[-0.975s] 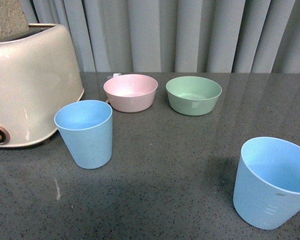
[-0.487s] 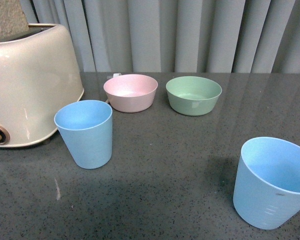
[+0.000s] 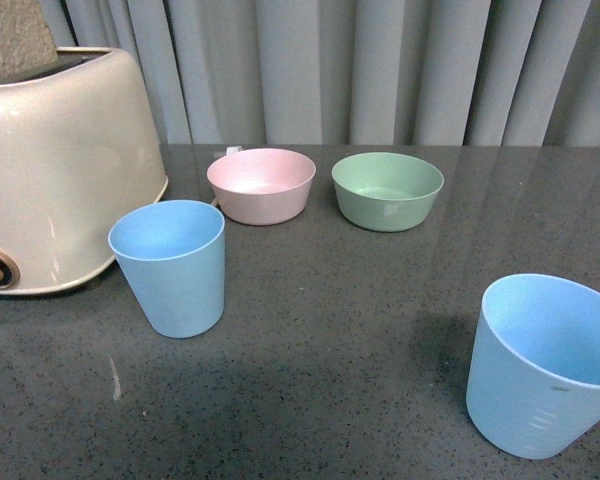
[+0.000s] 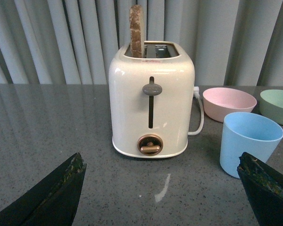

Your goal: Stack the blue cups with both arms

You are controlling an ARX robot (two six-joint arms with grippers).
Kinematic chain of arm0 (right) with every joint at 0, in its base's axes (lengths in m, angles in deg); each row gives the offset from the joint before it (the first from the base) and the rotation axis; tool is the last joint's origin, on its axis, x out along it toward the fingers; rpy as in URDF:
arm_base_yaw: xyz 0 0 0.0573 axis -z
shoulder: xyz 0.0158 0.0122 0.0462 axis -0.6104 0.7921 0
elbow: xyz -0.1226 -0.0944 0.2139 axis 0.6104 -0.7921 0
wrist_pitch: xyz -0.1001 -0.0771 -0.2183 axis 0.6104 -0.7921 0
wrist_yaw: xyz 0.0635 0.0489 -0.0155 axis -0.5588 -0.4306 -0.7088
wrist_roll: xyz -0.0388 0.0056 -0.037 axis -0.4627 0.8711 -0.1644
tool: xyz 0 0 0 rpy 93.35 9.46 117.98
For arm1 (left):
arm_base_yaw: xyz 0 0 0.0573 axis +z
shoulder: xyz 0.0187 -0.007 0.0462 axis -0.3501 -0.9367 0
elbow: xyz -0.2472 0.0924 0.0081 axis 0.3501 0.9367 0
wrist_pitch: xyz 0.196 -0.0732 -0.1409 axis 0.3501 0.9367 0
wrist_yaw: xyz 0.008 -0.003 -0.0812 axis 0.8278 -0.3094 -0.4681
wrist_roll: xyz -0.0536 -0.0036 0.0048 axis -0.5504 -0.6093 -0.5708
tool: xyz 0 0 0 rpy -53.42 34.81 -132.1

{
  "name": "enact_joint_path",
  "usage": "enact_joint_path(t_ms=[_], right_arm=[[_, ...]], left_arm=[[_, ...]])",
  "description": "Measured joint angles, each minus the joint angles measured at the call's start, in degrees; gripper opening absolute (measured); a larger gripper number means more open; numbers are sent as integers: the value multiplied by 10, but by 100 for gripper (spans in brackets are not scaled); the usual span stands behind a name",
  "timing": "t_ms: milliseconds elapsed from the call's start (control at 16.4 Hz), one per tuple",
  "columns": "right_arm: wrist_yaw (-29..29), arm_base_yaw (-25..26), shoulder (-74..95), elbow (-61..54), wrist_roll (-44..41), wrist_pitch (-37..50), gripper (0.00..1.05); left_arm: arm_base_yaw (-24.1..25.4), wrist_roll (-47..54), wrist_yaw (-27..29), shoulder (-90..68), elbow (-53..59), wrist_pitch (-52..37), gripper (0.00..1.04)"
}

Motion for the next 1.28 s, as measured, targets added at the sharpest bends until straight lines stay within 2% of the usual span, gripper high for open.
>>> enact_joint_path(t_ms=[244,305,427,548,731,853,1036,1280], right_arm=[[0,0,0,0,0,0,98],[0,0,0,0,0,0,98],[0,0,0,0,0,0,98],[0,0,0,0,0,0,98],[0,0,0,0,0,0,98],[0,0,0,0,0,0,98],[0,0,0,0,0,0,98],[0,0,0,0,0,0,98]], left_arm=[[1,-2,-3,0,0,2,98],[28,-19,-68,-13,-2,1,98],[67,-36,-150,-53,-40,-31,98],[66,-43,-175,-109,-84,-104,98],[-35,-10,-135,-369,-167,-283,98],[-91,13,-127,-505,-247,-316,98],[-160,35,-125,-691,-358,-232,98],[-205,58,-116,-771,-442,-94,98]])
